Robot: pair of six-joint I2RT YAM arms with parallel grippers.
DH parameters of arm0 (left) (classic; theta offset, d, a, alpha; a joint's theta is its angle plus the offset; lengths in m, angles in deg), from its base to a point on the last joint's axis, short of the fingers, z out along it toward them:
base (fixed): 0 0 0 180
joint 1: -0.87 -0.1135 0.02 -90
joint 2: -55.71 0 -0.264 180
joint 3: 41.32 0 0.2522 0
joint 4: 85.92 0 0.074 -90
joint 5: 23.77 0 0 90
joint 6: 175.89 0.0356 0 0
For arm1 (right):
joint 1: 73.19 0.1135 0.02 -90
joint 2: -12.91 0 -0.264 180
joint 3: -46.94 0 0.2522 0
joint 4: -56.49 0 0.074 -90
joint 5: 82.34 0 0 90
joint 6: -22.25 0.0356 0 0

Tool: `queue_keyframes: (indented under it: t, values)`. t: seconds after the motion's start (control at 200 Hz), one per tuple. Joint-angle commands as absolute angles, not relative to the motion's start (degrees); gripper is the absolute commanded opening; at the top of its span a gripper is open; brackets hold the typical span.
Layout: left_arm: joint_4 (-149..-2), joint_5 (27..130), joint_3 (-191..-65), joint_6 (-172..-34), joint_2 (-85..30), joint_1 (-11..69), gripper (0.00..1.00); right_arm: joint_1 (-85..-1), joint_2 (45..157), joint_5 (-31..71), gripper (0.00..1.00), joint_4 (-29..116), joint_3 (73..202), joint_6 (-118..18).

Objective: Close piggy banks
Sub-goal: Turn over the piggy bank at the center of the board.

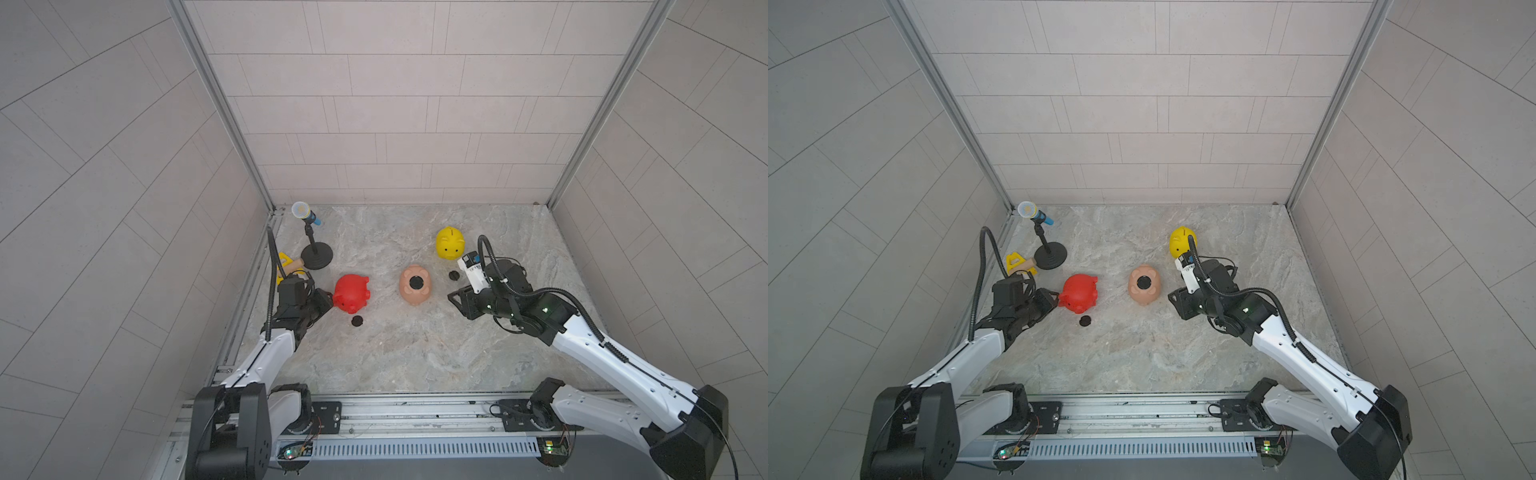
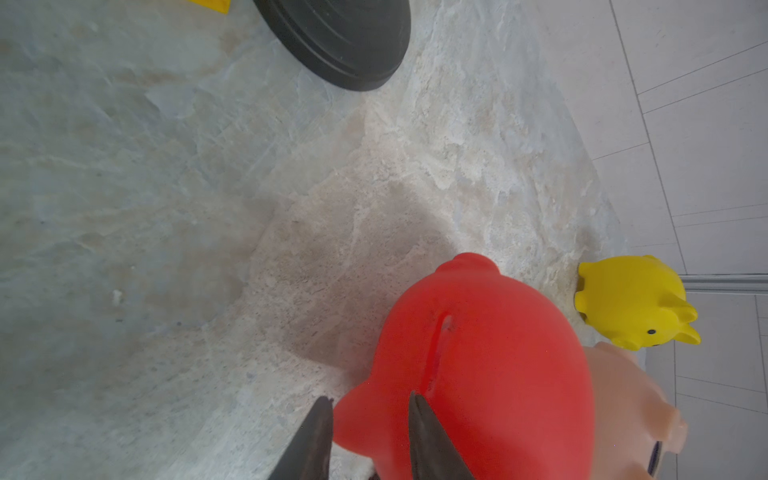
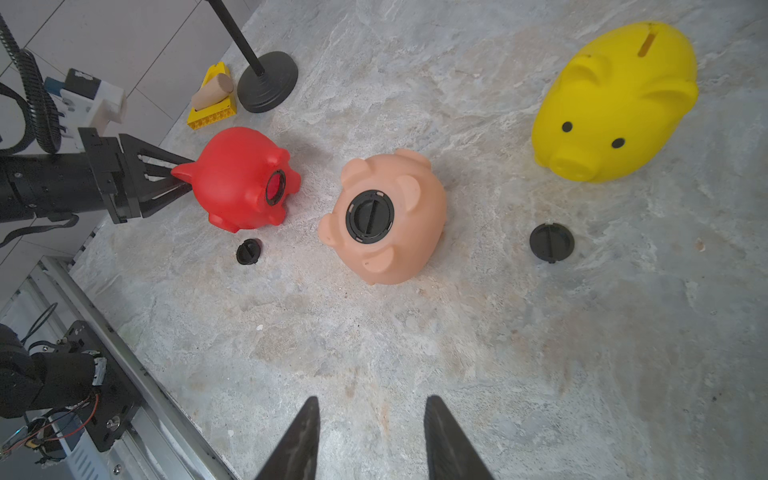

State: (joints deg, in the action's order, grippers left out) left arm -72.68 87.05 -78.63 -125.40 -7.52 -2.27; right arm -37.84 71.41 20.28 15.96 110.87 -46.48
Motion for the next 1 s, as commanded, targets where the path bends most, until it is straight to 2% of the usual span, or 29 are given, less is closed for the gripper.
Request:
queue_keyframes:
  t: [0.0,0.575,0.816,0.991]
  values:
    - [-70.7,86.2,-78.2,-124.1,-7.0,-2.4,0.36,-37.6,70.8,19.5,0.42,16.7,109.9,-46.3]
    - [-67.4,82.4,-77.8,-124.9,-2.1,-2.4,0.39,-37.6,70.7,20.7,0.43,16.5,110.5,-46.2]
    - [-67.2,81.3,-77.4,-125.3,-0.5,-2.4,0.39,-36.4,72.2,23.8,0.49,17.6,112.2,-45.8]
    - [-67.2,81.2,-77.5,-125.4,-0.5,-2.4,0.40,-32.7,75.8,26.3,0.51,23.4,113.0,-42.5]
